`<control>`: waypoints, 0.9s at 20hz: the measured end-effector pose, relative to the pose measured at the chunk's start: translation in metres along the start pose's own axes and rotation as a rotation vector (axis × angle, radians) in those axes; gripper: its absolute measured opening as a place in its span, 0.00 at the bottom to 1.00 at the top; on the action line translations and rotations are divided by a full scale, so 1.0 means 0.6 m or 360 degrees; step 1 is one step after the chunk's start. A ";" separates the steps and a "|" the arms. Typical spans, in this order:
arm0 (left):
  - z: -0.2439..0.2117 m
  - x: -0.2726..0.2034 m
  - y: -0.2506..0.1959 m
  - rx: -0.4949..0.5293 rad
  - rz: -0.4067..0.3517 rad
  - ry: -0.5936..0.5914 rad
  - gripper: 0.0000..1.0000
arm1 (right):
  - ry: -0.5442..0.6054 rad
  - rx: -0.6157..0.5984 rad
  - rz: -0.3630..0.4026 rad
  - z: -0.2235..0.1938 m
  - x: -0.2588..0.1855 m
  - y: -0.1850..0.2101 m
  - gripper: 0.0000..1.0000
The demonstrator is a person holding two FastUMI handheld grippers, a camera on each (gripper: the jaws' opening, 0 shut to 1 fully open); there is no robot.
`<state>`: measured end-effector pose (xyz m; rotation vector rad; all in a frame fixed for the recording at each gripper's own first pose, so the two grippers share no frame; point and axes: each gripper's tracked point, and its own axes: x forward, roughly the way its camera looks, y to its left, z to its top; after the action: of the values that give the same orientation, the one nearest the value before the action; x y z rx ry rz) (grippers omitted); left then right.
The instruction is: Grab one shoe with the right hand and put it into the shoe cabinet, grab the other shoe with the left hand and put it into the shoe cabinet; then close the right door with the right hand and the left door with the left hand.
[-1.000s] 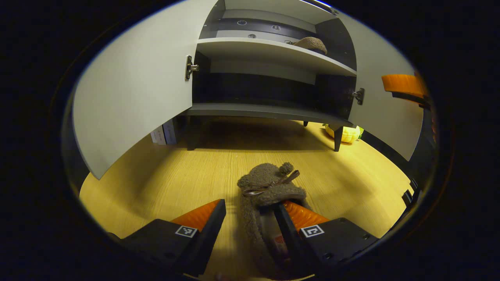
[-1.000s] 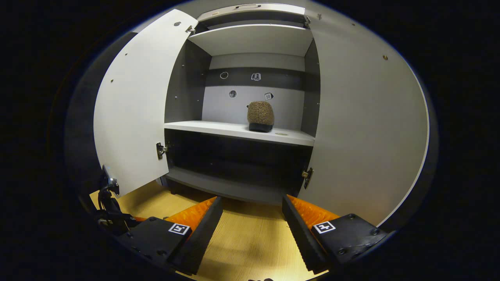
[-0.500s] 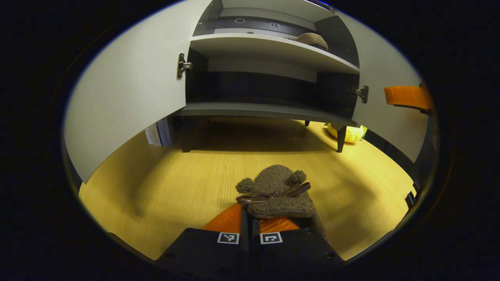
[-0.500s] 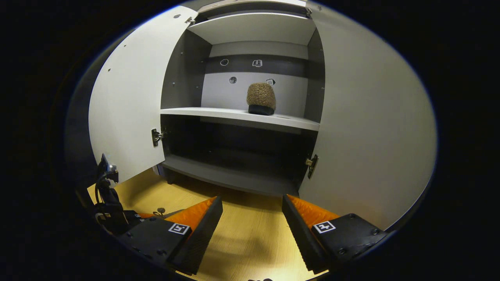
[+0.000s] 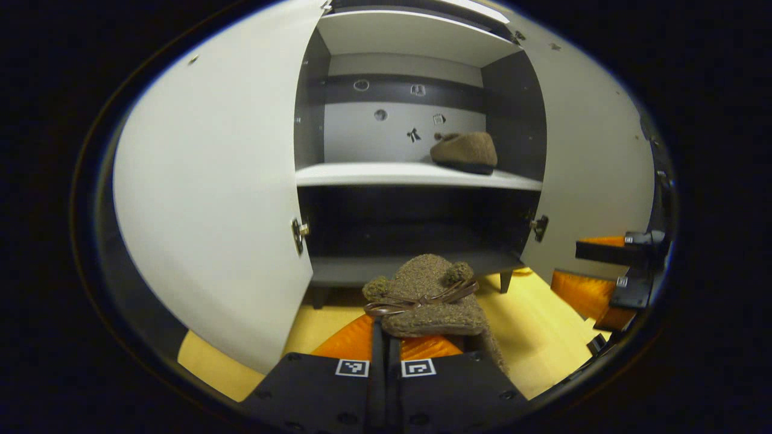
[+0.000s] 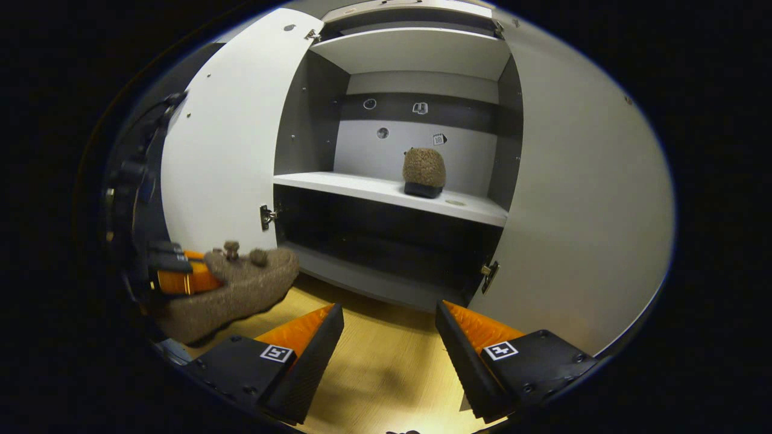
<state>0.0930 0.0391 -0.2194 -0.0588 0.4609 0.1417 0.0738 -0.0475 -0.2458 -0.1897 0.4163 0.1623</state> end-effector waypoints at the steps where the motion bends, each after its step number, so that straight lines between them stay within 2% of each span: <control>1: 0.048 0.001 0.004 0.0016 0.0008 -0.0052 0.05 | -0.0002 0.0001 0.0011 0.010 -0.005 0.000 0.98; 5: 0.202 0.025 0.014 -0.0010 0.0047 -0.0238 0.05 | -0.0029 0.0088 0.0097 0.046 -0.020 0.017 0.98; 9: 0.317 0.087 0.046 0.0001 0.0168 -0.0324 0.05 | -0.0060 0.0132 0.0187 0.069 -0.020 0.042 0.99; 11: 0.363 0.130 0.050 -0.0031 0.0167 -0.0364 0.05 | -0.0072 0.0123 0.0216 0.077 -0.015 0.046 0.99; 15: 0.393 0.241 0.060 -0.0144 0.0119 -0.0282 0.05 | -0.0108 0.0103 0.0268 0.103 0.001 0.047 0.99; 18: 0.402 0.314 0.076 -0.0151 0.0127 -0.0202 0.05 | -0.0135 0.0077 0.0261 0.117 0.019 0.032 0.98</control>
<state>0.3587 0.1285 -0.0891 -0.1239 0.3300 0.2444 0.1076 -0.0125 -0.1903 -0.1003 0.3509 0.3201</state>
